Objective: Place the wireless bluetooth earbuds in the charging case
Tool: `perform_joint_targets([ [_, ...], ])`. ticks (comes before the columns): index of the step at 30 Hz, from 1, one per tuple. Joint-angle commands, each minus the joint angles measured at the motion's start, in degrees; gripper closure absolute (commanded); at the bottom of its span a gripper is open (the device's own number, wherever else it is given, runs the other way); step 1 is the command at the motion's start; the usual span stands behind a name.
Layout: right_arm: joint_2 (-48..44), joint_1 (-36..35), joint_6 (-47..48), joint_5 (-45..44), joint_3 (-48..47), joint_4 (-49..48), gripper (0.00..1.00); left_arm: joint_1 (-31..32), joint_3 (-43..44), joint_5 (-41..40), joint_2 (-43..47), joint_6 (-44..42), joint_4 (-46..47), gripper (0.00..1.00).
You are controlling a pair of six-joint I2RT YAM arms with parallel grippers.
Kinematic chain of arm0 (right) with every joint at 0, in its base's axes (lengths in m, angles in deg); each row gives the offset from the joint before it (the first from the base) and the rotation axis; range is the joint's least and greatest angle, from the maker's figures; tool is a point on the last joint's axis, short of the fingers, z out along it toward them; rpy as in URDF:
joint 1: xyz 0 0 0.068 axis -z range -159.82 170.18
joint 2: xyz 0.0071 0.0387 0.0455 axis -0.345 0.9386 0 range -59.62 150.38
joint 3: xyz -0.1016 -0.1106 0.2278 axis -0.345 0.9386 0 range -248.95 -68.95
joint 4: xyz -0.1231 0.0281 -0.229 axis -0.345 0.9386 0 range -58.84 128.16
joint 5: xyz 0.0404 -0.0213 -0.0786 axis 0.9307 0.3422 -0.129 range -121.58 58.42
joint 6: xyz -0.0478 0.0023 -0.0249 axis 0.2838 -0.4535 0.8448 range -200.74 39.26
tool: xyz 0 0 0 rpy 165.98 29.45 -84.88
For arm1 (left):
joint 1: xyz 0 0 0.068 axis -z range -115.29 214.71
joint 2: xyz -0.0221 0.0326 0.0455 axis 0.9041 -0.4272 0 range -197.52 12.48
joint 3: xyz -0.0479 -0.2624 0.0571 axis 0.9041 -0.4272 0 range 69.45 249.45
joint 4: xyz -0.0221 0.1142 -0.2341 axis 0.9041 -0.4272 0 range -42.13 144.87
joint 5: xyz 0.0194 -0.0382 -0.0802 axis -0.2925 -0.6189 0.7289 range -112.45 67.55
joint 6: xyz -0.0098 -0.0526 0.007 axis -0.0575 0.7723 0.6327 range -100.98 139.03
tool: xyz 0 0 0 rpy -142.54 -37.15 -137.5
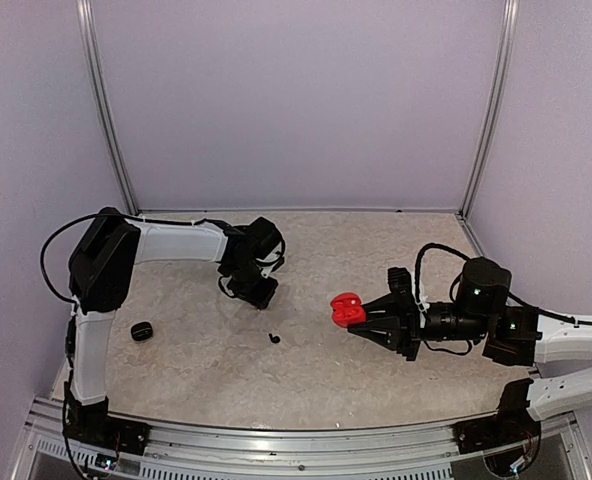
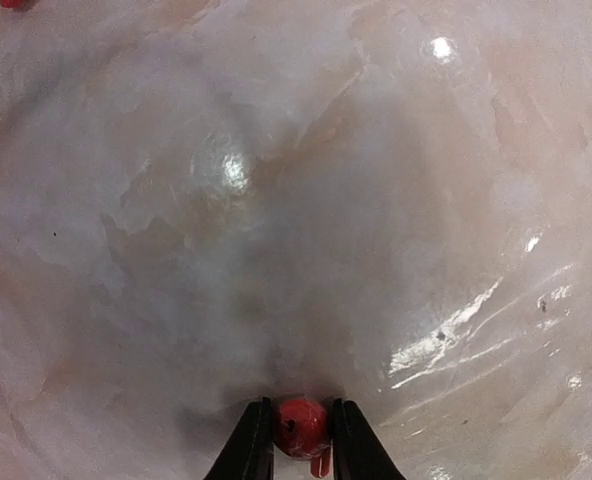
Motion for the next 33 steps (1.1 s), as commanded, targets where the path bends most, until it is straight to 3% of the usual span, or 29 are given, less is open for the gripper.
perform_joint_targets([
  [1, 0.21, 0.0, 0.23, -0.36, -0.01, 0.33, 1.0, 1.06, -2.07, 0.01, 0.27, -0.43, -1.87, 0.8],
  [18, -0.55, 0.1, -0.74, 1.4, 0.54, -1.08, 1.0, 10.23, -27.15, 3.42, 22.73, 11.04, -6.99, 0.83],
  [24, -1.41, 0.04, -0.89, 1.53, 0.89, -0.86, 1.0, 14.99, -30.2, 4.17, 25.75, 14.0, -9.8, 0.8],
  [33, -3.35, 0.0, -1.14, 1.11, 1.39, 0.1, 1.0, 17.4, -29.12, 3.38, 23.54, 13.74, -11.67, 0.76],
])
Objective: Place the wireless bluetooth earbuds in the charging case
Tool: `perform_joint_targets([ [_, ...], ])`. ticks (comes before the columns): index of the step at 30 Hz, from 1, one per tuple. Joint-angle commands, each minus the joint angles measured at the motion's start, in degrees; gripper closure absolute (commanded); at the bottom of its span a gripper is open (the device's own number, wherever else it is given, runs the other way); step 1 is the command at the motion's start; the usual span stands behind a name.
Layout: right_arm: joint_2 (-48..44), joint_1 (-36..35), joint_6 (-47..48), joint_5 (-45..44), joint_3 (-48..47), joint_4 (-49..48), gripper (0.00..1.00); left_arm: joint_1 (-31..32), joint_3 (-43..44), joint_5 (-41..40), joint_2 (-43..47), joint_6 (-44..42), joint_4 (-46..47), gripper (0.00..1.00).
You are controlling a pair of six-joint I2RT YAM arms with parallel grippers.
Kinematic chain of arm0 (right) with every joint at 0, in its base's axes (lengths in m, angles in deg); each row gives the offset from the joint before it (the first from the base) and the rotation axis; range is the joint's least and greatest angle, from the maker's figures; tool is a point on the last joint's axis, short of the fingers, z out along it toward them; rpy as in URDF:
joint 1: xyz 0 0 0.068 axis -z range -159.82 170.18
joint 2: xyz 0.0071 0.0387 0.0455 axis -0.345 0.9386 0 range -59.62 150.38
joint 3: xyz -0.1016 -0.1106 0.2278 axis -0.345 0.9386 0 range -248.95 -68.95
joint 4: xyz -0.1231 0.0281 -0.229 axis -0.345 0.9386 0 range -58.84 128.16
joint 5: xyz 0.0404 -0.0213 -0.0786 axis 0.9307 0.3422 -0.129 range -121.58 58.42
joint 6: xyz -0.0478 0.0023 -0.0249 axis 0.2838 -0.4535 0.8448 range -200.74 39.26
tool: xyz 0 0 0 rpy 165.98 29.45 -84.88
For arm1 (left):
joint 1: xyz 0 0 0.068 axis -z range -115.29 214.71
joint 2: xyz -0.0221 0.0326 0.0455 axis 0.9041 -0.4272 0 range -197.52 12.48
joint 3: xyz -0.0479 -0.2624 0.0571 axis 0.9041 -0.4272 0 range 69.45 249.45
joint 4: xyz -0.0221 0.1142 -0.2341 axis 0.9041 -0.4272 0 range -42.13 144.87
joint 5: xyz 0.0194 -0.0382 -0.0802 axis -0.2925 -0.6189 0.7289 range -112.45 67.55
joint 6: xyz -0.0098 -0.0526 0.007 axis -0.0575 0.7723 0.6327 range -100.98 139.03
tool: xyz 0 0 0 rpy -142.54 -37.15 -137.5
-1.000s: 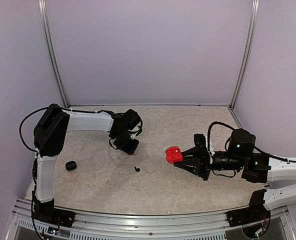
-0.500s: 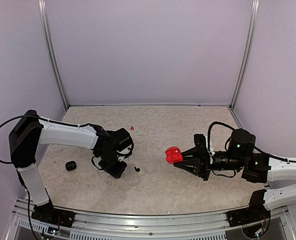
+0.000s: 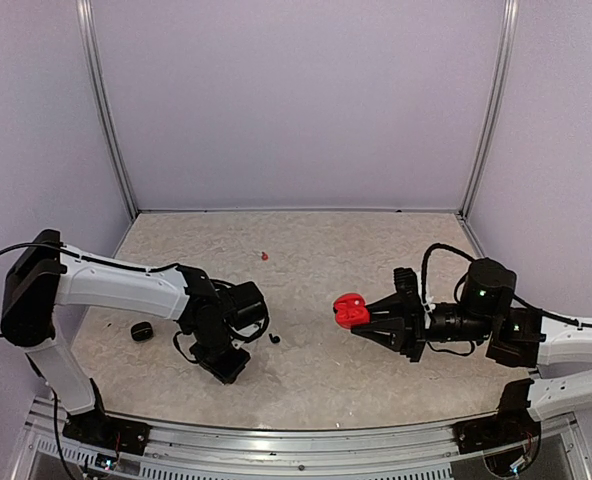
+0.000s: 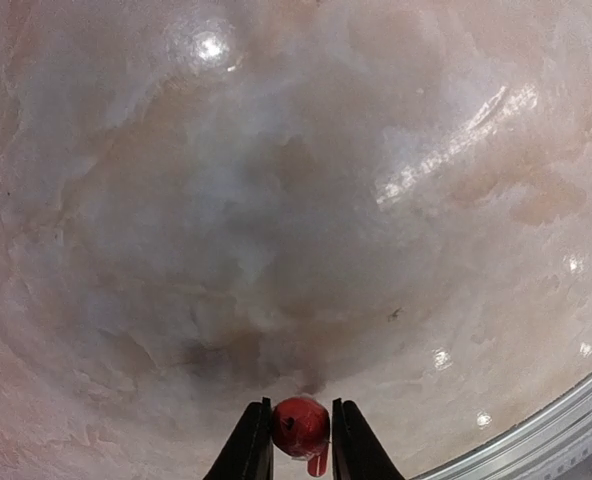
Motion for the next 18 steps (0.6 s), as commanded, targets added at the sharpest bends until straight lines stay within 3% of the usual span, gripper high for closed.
perform_joint_targets([
  [1, -1.84, 0.07, -0.54, 0.19, 0.85, 0.25, 1.0, 0.73, 1.03, -0.72, -1.68, 0.46, -2.0, 0.73],
  [6, -2.16, 0.02, -0.54, 0.08, 1.01, 0.52, 1.0, 1.1, 3.56, -2.94, -3.26, 0.01, -4.16, 0.63],
  [18, -2.87, 0.02, -0.36, -0.63, 1.55, 0.8, 1.0, 1.24, 7.44, -3.28, -5.03, -1.83, -8.1, 0.67],
])
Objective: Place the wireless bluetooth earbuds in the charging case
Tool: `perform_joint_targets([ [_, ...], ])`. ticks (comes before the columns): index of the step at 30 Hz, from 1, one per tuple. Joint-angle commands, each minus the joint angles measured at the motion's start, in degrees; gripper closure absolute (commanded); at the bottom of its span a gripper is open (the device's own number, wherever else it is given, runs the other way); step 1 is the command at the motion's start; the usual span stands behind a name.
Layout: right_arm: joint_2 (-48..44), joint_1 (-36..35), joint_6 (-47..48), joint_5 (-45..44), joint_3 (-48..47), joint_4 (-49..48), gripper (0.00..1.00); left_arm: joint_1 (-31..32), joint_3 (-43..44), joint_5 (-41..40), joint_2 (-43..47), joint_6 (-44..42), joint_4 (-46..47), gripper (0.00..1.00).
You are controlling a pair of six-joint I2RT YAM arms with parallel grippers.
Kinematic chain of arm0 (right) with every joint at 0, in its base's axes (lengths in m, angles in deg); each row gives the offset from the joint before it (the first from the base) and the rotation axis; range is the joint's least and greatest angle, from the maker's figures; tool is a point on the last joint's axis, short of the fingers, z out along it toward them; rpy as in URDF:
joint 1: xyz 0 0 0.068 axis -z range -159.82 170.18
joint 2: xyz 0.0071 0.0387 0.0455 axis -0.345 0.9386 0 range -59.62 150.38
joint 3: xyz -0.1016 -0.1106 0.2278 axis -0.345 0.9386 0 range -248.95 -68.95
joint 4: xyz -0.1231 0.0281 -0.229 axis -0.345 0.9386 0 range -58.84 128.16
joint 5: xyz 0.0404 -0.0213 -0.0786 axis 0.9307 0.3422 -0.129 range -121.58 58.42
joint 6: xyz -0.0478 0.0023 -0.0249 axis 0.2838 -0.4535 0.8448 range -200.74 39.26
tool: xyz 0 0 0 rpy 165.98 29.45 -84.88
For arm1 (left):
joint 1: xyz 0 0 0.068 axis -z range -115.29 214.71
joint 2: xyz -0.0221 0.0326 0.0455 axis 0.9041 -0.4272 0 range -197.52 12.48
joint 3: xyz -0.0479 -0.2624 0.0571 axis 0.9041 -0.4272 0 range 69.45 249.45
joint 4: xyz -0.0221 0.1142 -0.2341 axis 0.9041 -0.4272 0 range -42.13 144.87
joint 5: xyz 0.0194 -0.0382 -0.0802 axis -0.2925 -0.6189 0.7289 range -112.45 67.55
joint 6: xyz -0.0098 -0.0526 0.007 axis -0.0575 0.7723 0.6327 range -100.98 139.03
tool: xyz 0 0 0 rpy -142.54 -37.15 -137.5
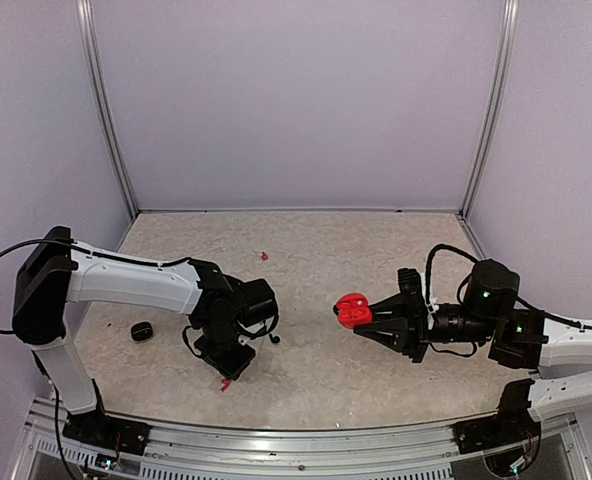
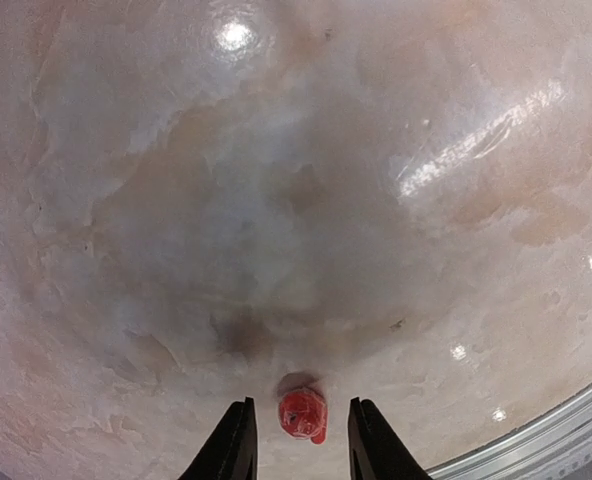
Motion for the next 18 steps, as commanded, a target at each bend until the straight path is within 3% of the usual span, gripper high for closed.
perform_joint_targets([
  [1, -1.34, 0.03, -0.25, -0.43, 0.86, 0.63, 1.0, 0.44, 1.55, -0.55, -1.38, -1.38, -2.85, 0.67],
  [18, -1.57, 0.02, -0.17, -0.9, 0.9, 0.96, 1.0, 0.54, 0.69, 0.21, -3.89, -3.55, -2.2, 0.72],
])
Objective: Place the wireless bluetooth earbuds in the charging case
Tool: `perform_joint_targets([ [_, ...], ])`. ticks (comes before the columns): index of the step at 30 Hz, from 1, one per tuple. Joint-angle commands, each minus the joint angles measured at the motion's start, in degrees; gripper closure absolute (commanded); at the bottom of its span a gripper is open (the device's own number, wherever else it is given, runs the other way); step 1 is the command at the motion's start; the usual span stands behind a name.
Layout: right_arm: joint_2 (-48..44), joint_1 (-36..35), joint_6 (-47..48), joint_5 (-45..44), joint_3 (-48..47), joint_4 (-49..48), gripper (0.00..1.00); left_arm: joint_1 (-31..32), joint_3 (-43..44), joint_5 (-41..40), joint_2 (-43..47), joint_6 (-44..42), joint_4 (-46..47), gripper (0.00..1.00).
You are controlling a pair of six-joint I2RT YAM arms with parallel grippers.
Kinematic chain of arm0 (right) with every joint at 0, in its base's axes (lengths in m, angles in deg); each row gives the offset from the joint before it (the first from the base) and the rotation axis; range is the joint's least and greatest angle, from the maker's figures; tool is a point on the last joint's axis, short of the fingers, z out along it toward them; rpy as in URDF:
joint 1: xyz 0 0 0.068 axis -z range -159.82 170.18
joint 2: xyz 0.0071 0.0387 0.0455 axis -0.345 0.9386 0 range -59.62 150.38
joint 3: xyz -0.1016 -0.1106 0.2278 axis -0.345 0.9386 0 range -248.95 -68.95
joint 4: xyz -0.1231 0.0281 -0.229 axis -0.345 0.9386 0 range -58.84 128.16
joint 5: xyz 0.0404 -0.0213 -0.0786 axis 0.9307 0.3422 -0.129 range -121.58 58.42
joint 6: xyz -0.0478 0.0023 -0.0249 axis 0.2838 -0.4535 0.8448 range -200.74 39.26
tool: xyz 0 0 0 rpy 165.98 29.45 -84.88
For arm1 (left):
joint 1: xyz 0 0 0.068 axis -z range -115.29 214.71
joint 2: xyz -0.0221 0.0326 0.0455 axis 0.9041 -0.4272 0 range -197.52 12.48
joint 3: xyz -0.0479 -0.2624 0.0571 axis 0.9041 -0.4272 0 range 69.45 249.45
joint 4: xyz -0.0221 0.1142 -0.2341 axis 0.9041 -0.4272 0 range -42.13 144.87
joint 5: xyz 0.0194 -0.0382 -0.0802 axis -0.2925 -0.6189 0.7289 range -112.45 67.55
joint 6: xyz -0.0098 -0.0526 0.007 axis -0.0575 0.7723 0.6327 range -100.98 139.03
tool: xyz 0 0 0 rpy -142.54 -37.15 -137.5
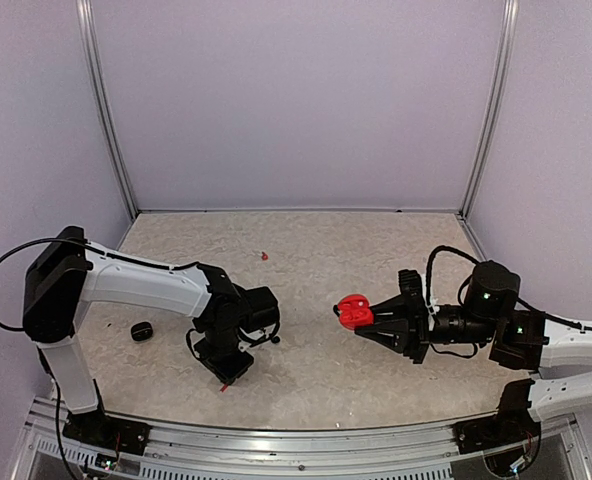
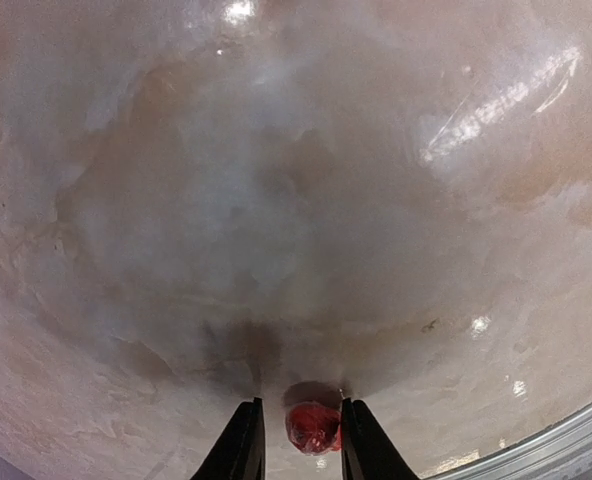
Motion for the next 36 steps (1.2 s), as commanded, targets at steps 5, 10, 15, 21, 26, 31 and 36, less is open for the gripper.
perform_joint_targets([
  [5, -0.84, 0.07, -0.17, -0.47, 0.4, 0.59, 1.0, 0.48, 0.03, 0.62, -1.31, -1.49, 0.14, 0.73],
  [10, -0.76, 0.04, -0.09, -0.58, 0.4, 0.5, 1.0, 0.51, -0.24, 0.97, -1.34, -1.44, 0.34, 0.72],
  [15, -0.67, 0.07, -0.08, -0.63, 0.31, 0.48, 1.0, 0.51, -0.64, 0.97, -1.42, -1.4, 0.33, 0.69],
  [21, -0.58, 0.03, 0.01, -0.66, 0.22, 0.5, 1.0, 0.6, -0.87, 0.97, -1.09, -1.32, 0.35, 0.74],
  [26, -0.57, 0.04, 0.01, -0.6, 0.22, 0.58, 1.0, 0.73, -0.8, 2.38, -0.43, -0.91, 1.01, 0.78],
  [31, -0.85, 0.08, -0.08, -1.06, 0.22, 0.85, 1.0, 0.69, 0.11, 1.52, 1.55, -0.47, 2.0, 0.8],
  [36, -0.85, 0.08, -0.33, -2.06, 0.55, -0.02, 1.0, 0.27, 2.18, -1.53, 4.38, -0.01, 4.13, 0.81],
])
